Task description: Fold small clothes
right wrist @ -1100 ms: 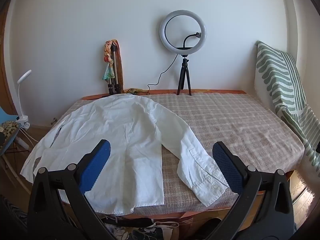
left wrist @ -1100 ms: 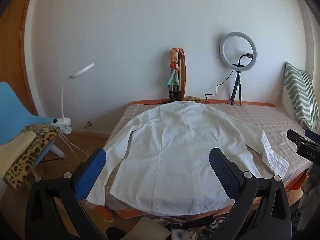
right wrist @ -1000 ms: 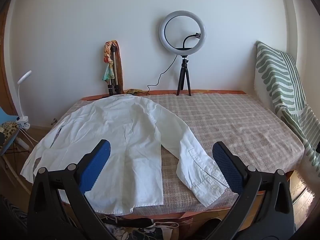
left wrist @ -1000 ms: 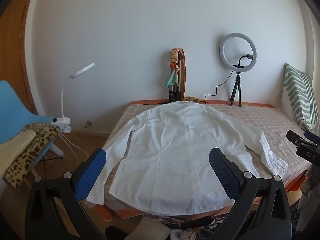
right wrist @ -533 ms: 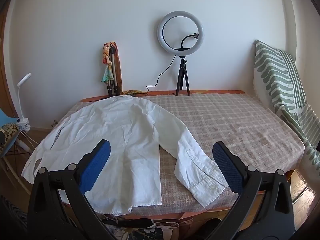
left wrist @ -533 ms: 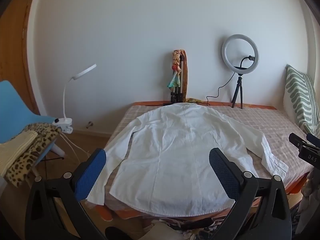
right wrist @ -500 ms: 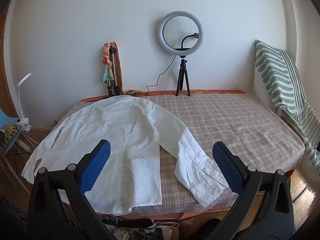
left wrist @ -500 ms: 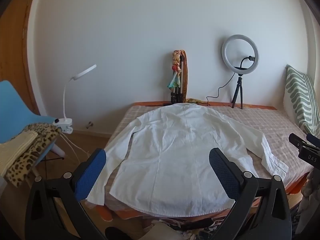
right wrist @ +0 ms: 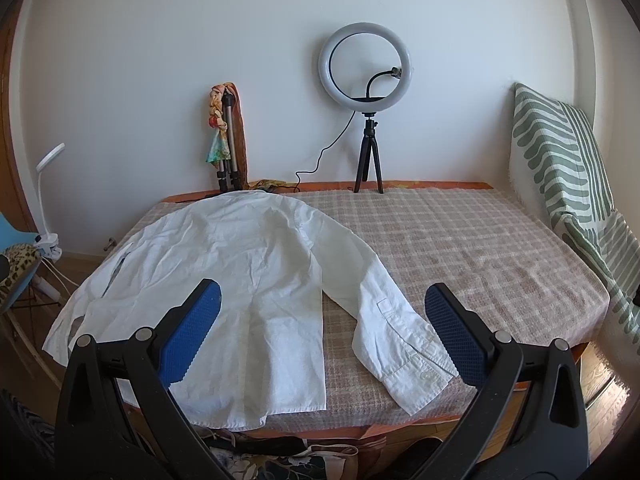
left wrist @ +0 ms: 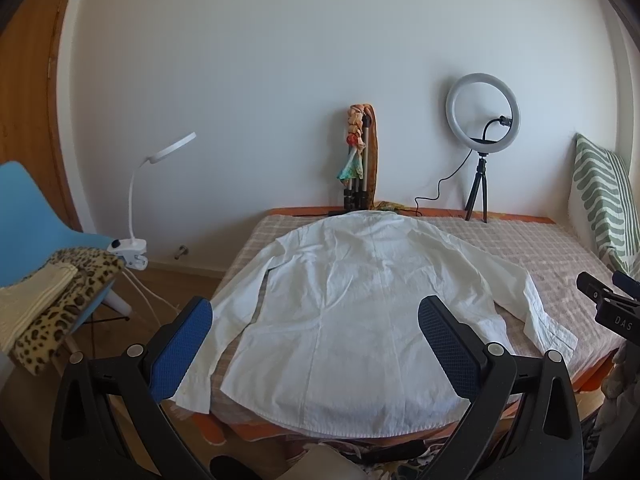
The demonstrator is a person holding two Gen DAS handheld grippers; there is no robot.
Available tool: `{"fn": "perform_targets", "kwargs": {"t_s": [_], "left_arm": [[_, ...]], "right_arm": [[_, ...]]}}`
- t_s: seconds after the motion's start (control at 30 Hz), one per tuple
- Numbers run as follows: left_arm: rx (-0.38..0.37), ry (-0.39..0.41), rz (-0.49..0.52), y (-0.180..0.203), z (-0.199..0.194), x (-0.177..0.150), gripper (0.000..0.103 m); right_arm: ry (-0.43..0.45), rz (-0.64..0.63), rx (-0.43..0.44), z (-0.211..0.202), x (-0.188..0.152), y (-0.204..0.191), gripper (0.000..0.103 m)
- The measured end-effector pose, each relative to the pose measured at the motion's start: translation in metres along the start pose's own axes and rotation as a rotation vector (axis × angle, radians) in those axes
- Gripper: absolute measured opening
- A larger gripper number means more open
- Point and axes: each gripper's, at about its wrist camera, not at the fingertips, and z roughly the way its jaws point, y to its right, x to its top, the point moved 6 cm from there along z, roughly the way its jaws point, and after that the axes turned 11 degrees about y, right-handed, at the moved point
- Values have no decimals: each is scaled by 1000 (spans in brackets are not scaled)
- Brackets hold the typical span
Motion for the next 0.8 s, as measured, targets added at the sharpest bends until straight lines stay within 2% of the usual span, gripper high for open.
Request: {"fn": "perform_targets", "kwargs": {"t_s": [0.8], "left_arm": [[7, 6, 1, -3, 1, -1, 103]], "right_arm": [[-13, 1, 3, 3, -3, -3, 103]]}}
